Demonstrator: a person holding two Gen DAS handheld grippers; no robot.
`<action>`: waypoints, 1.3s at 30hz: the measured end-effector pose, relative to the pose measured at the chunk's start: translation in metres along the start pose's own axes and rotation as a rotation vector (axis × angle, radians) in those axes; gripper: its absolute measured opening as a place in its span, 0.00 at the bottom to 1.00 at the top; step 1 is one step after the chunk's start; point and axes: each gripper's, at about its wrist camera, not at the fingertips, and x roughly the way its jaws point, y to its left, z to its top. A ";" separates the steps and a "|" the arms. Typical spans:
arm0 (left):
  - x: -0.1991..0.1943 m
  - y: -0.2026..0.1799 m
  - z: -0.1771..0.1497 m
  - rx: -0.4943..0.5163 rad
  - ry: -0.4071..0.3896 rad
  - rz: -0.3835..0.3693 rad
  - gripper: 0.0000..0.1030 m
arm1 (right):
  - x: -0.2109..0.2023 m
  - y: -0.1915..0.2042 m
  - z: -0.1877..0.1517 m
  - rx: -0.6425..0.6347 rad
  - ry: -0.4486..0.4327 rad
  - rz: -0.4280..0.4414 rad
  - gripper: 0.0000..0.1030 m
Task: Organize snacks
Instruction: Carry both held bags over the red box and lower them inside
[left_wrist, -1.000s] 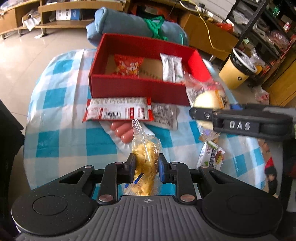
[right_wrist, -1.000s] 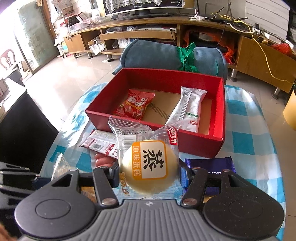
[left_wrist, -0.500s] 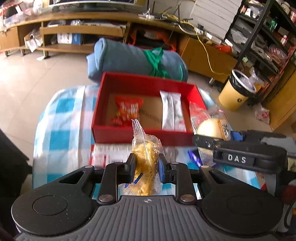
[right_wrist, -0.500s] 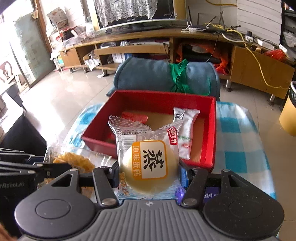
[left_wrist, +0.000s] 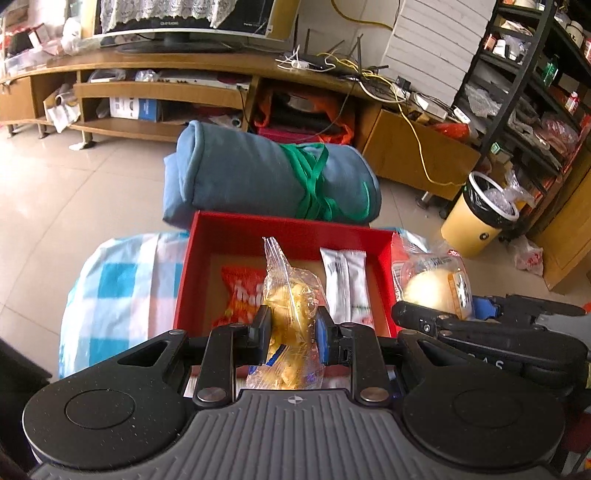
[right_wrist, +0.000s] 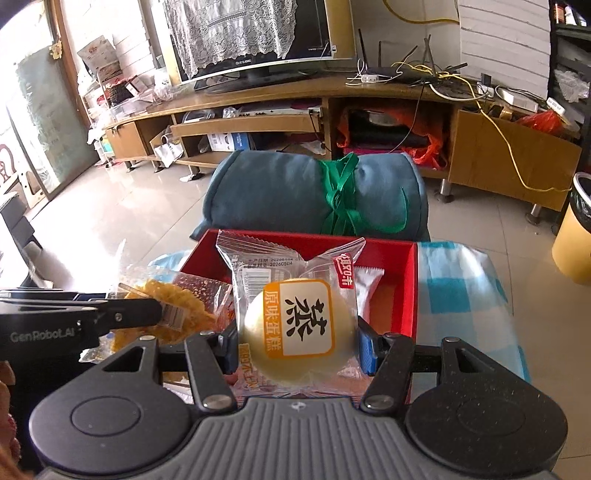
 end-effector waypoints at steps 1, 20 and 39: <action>0.002 0.000 0.003 0.000 -0.003 0.000 0.31 | 0.002 0.000 0.002 0.000 0.000 -0.001 0.52; 0.041 0.002 0.034 0.004 -0.010 0.067 0.31 | 0.039 -0.010 0.025 0.001 0.015 -0.037 0.52; 0.085 0.009 0.031 -0.012 0.081 0.097 0.29 | 0.093 -0.011 0.019 -0.020 0.125 -0.073 0.52</action>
